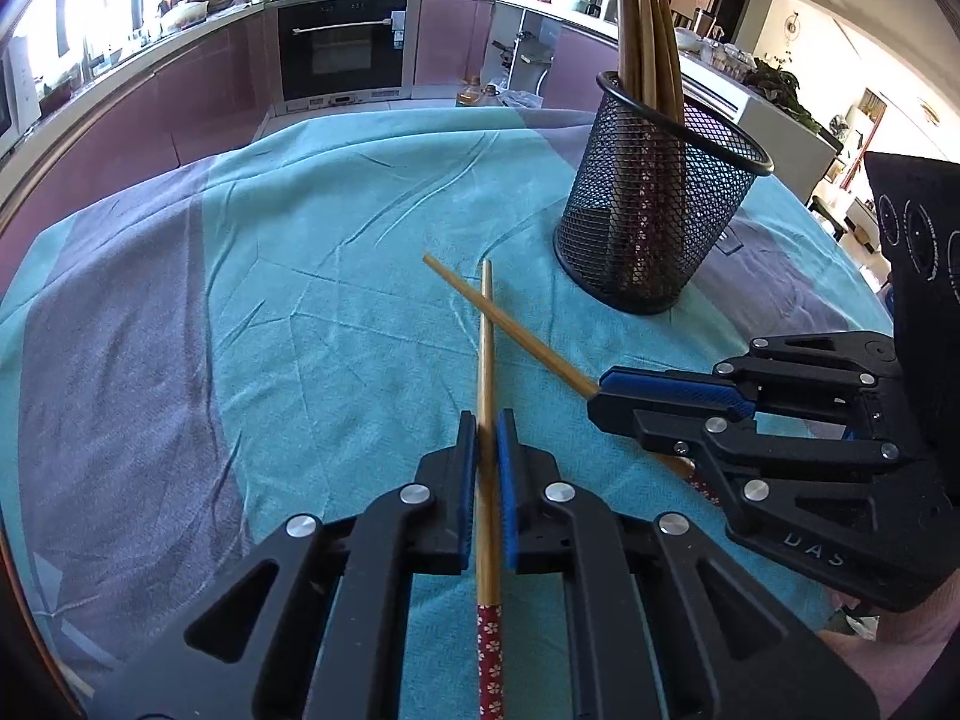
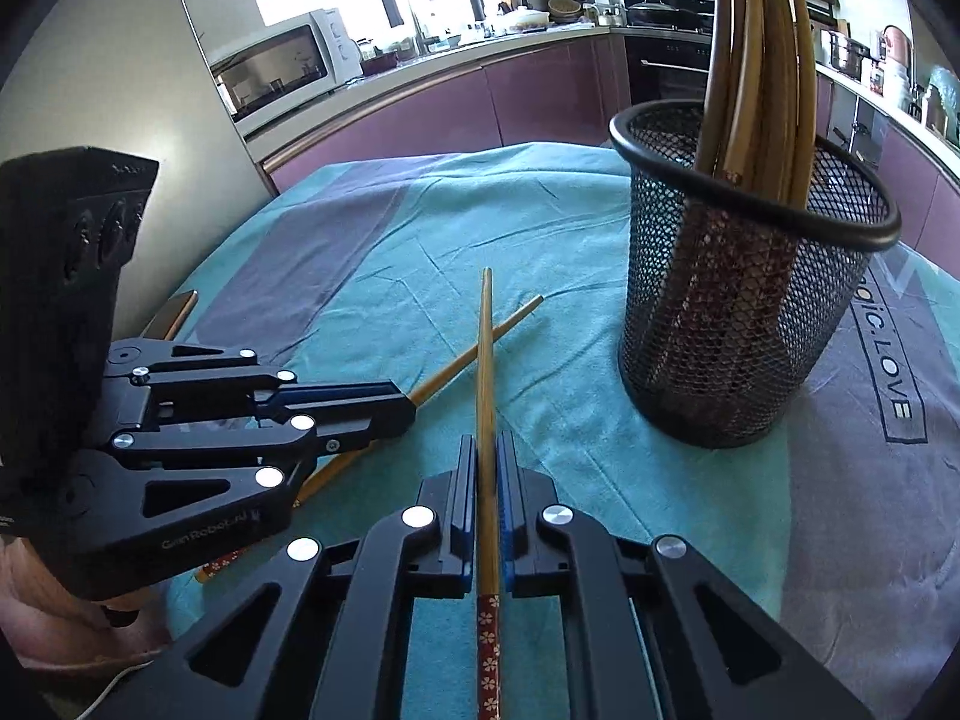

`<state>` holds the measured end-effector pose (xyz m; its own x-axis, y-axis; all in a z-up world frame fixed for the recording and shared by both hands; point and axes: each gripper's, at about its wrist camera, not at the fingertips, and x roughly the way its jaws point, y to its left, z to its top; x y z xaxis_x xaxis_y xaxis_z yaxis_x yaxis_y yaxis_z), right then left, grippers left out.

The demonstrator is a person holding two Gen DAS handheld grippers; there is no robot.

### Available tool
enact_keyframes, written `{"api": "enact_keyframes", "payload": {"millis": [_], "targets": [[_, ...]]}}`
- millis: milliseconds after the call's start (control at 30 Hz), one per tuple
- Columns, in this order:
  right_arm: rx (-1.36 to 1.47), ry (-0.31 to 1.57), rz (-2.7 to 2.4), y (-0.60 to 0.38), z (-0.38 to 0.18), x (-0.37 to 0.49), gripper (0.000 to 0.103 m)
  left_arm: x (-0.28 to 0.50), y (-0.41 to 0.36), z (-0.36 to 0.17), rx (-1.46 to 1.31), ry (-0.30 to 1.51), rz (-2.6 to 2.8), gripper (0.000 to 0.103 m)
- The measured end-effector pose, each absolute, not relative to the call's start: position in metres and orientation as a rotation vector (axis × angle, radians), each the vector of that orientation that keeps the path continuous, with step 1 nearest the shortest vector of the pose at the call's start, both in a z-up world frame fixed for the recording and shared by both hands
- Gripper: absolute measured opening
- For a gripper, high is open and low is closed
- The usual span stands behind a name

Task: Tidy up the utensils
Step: 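Lift the left tool's chopstick upright while the right tool lifts its own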

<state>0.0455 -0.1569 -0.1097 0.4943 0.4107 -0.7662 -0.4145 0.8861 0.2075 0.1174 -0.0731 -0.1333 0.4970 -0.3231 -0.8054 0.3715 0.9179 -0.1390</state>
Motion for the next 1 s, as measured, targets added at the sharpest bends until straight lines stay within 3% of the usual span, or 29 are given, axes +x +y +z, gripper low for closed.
{"api": "enact_keyframes", "payload": {"millis": [1000], "targets": [[0.106,0.836,0.548,-0.191,-0.082,0.026,0.006,0.105,-0.066,-0.108,0.009,0.901,-0.448,0.007]]}}
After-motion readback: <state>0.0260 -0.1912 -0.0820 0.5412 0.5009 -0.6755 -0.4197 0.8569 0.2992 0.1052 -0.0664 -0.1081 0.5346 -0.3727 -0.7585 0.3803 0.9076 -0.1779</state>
